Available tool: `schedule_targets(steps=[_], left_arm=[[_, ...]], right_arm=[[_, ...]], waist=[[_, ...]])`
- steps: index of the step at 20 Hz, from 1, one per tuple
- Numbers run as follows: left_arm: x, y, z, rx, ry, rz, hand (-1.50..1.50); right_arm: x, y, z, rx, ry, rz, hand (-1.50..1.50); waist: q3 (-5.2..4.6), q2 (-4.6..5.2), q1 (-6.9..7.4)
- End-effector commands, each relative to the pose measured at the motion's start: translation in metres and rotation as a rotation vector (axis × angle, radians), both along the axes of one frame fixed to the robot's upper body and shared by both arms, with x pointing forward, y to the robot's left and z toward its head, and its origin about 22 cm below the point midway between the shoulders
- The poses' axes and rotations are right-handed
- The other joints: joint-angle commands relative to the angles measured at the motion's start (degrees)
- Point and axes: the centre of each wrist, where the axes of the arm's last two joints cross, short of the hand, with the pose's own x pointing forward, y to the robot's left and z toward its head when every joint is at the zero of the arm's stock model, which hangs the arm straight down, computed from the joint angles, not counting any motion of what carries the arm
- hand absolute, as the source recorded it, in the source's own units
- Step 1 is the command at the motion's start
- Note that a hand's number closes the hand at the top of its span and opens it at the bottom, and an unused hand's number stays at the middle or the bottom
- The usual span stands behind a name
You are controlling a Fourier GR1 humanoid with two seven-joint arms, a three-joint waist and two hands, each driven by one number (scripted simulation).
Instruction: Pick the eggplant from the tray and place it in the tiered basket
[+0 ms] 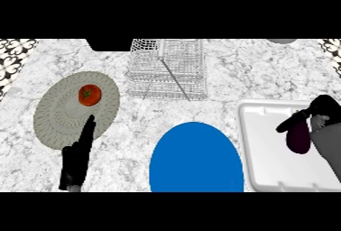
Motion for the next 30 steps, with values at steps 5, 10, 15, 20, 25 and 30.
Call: schedule_targets(steps=[5,10,15,20,25,30], left_arm=[[-0.002,0.020,0.003,0.005,0.028,0.011,0.00],[-0.001,0.002,0.001,-0.008,0.026,0.018,0.00],[-0.012,0.019,-0.007,-0.003,0.042,0.033,0.00],[-0.023,0.005,-0.008,-0.010,0.027,0.025,0.00],[-0.015,-0.001,0.005,-0.002,0.036,0.011,0.00],[-0.012,-0.001,-0.002,-0.035,0.036,0.006,0.00]], right_arm=[[0.018,-0.002,0.007,0.028,0.142,-0.183,-1.50],[0.024,0.007,-0.002,0.042,0.208,-0.182,-1.50],[0.013,-0.012,-0.011,0.084,0.207,-0.200,-1.50],[0.010,-0.006,-0.034,0.108,0.220,-0.211,-1.50],[0.011,-0.003,-0.041,0.092,0.205,-0.210,1.50],[0.002,-0.015,-0.067,0.089,0.162,-0.152,1.50]], waist=[[-0.15,0.08,-0.41],[-0.16,0.05,-0.43],[-0.17,-0.08,-1.00],[-0.13,0.01,-0.55],[-0.10,0.04,-0.44],[-0.08,0.20,-0.34]])
